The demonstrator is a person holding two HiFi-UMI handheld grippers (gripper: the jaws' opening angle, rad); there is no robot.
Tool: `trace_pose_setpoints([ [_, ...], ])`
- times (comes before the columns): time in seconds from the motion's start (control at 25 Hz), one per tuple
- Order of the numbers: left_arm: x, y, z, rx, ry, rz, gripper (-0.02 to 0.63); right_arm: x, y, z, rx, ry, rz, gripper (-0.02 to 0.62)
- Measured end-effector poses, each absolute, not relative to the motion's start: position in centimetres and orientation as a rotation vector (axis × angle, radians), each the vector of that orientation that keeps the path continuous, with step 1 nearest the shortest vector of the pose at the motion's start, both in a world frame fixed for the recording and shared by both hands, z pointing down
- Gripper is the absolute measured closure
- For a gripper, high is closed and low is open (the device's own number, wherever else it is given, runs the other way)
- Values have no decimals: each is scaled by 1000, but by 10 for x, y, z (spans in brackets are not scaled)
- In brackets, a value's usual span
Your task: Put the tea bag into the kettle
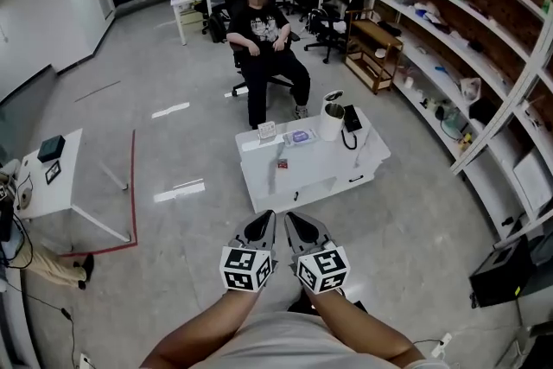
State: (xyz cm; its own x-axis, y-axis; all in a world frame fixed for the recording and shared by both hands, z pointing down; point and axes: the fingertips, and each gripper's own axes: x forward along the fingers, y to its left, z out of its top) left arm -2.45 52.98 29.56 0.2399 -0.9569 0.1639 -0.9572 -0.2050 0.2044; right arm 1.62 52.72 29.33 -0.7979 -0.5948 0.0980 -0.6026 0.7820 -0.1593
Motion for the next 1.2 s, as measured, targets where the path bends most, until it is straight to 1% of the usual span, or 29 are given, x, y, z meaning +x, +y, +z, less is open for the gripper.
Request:
trace_pose_setpoints([
  [0.4, -4, 433, 299, 2157, -1872, -29, 598, 38, 426, 294, 854, -2941, 286, 586],
  [0.76, 10, 375, 300, 2101, -1940, -42, 598, 50, 367, 302, 753, -2956, 317, 586],
  [1.2, -4, 324, 313, 2072, -1934, -20, 598, 40, 316, 311, 748, -2946, 354, 586],
])
